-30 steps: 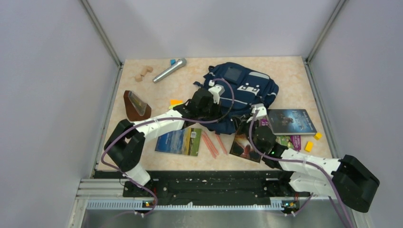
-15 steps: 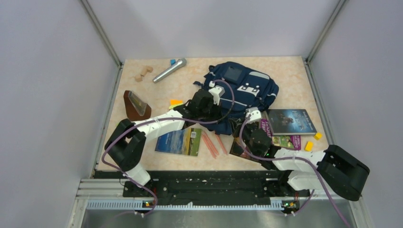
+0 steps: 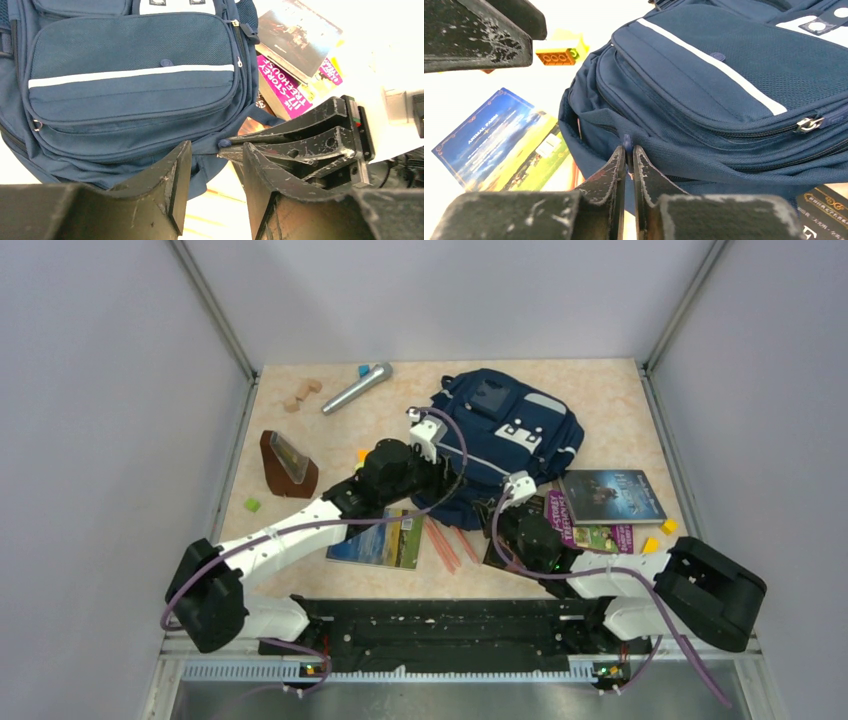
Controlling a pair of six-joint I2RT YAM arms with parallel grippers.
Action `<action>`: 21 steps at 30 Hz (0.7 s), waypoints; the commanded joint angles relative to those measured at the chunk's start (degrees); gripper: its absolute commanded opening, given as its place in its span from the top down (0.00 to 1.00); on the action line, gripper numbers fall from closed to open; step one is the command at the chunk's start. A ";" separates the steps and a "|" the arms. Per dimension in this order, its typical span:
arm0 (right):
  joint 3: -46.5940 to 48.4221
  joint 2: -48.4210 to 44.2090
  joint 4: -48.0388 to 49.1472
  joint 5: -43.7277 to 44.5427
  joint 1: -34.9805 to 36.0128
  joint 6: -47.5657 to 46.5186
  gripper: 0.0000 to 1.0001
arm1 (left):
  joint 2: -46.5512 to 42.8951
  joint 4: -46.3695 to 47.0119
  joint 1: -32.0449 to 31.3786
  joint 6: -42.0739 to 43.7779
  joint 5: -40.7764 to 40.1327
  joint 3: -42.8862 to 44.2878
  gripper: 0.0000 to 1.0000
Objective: Pack the student bag
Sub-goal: Unzip the student bag at the center of the board.
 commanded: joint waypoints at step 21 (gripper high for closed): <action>4.93 -21.28 -30.99 -1.07 -12.41 12.41 0.40 | -0.71 19.33 -7.10 -8.70 0.39 -15.01 0.50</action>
